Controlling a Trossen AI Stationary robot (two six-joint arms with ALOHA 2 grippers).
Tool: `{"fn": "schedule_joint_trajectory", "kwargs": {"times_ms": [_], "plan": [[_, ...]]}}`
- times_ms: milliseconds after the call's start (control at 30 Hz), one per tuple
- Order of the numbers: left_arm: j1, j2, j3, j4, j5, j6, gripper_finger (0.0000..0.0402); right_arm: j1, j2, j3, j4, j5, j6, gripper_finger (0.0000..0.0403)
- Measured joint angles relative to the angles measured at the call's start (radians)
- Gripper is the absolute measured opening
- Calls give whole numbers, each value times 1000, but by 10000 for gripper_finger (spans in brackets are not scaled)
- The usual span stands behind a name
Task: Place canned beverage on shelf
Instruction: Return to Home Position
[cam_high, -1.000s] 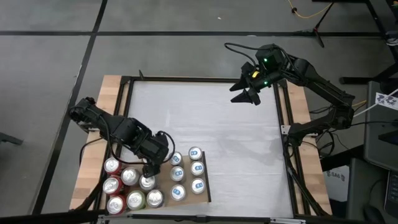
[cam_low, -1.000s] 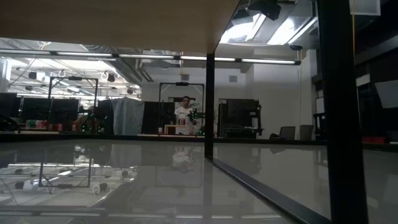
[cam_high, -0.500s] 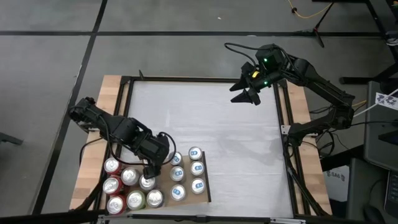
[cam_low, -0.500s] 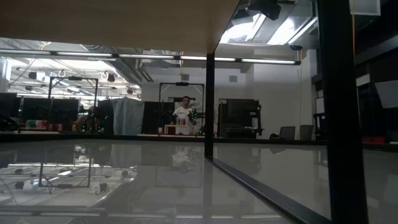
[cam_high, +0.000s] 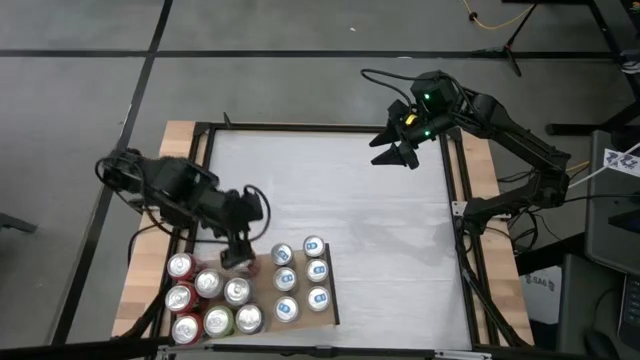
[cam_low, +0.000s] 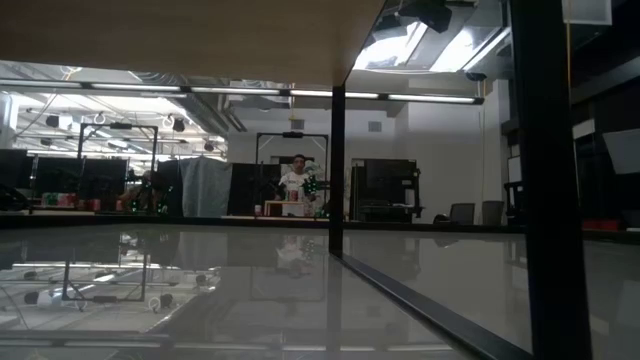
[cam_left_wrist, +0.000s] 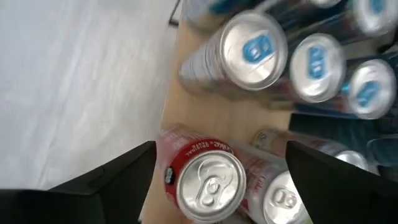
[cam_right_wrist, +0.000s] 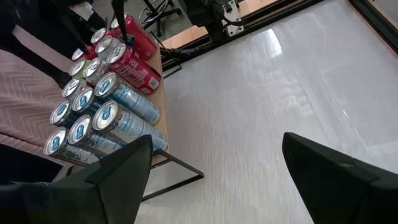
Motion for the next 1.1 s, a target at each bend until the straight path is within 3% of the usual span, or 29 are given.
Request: {"fn": "schedule_joint_trajectory", "kwargs": {"times_ms": [200,433,567,767,933,1100], "plan": [[76,-79,46,-1,-74,155,347,0,0,0,-3,1,1,347],[166,-232,56,46,-328,448,347,0,0,0,-1,2,3,346],[196,-348,3,177,-393,609,347,0,0,0,34,0,3,321],[234,-544,-236,491,-374,779,347,0,0,36,138,-17,1,226],[252,-699,-501,708,-350,828,347,0,-2,120,133,-2,-53,144],[280,-859,-758,909,-342,849,347,-9,-8,200,127,-2,-126,92]]}}
